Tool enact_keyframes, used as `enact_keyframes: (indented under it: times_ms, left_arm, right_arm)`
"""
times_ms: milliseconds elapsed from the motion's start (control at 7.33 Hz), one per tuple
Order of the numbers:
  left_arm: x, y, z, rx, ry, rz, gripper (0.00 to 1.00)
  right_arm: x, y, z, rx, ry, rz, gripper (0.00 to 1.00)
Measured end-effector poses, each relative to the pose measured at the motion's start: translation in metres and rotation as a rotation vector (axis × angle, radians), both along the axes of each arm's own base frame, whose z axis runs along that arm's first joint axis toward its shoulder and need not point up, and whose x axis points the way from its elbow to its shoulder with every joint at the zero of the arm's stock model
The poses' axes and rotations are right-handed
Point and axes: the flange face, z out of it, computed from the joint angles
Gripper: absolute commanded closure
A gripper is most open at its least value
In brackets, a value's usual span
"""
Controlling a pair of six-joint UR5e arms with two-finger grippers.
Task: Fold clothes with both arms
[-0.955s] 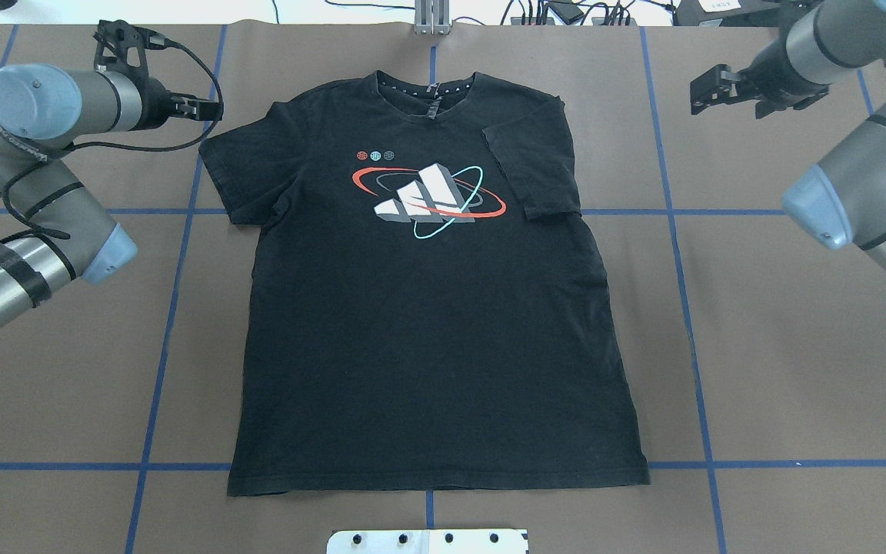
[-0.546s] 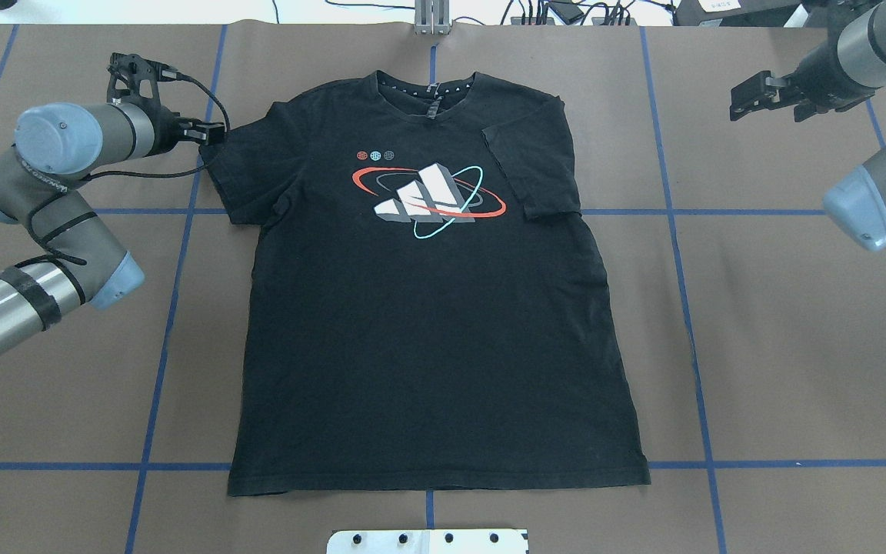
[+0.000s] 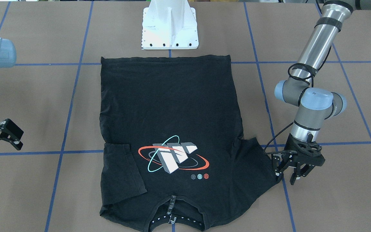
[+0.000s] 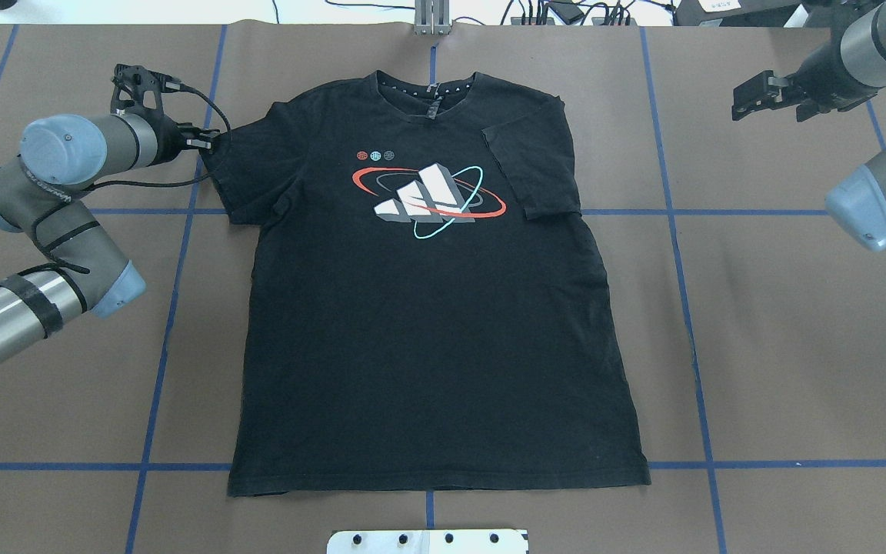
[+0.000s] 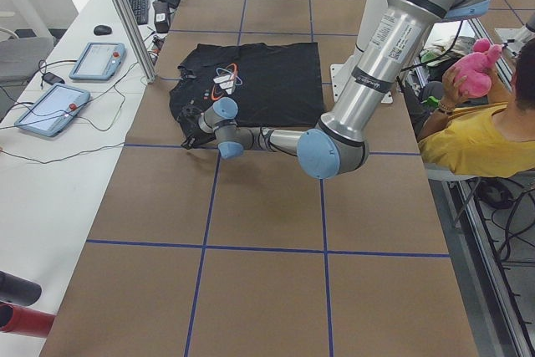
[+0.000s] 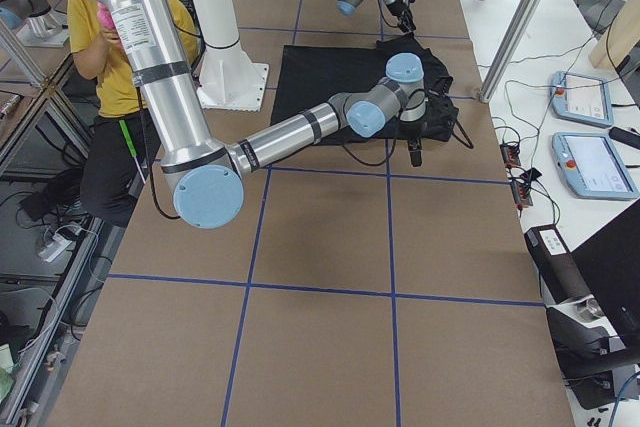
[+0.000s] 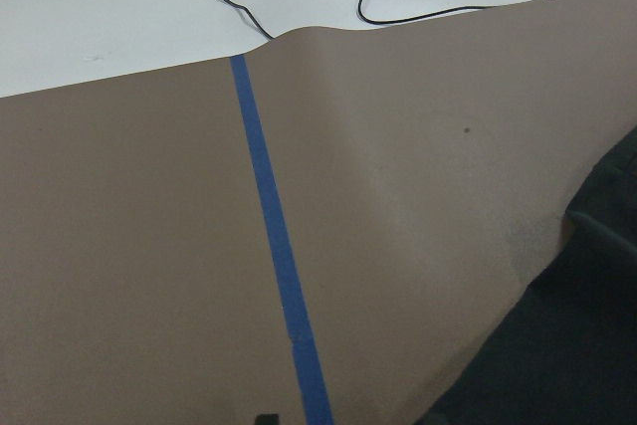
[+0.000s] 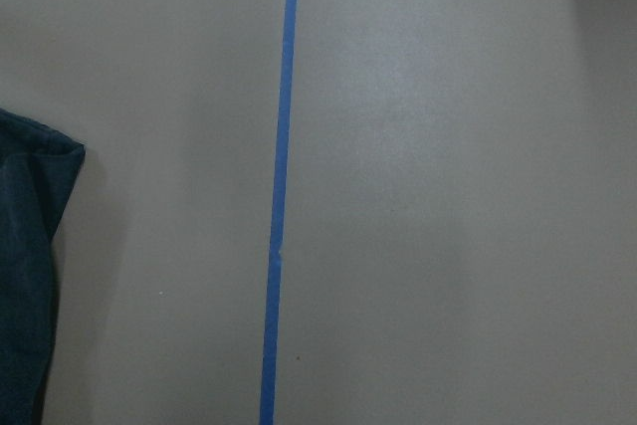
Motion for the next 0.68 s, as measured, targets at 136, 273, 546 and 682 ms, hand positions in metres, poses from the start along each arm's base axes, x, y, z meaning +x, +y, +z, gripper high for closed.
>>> enact_keyframes:
  times_ms: [136,273,546,682]
  left_arm:
    - [0.001,0.001,-0.001,0.001,0.002,0.004,0.5]
    - [0.001,0.002,-0.001,0.001,0.003,0.006,0.52]
    - [-0.001,0.006,0.004,0.0,0.004,0.009,0.57]
    - [-0.005,0.01,0.009,0.009,0.013,0.009,0.58]
  right_arm:
    - [0.0,0.0,0.001,-0.001,0.0,0.0,0.0]
    - [0.0,0.0,0.001,-0.002,0.001,0.0,0.0]
    - [-0.001,0.0,0.001,-0.003,0.001,0.0,0.0]
    - [-0.001,0.0,0.001,-0.004,0.001,0.001,0.0]
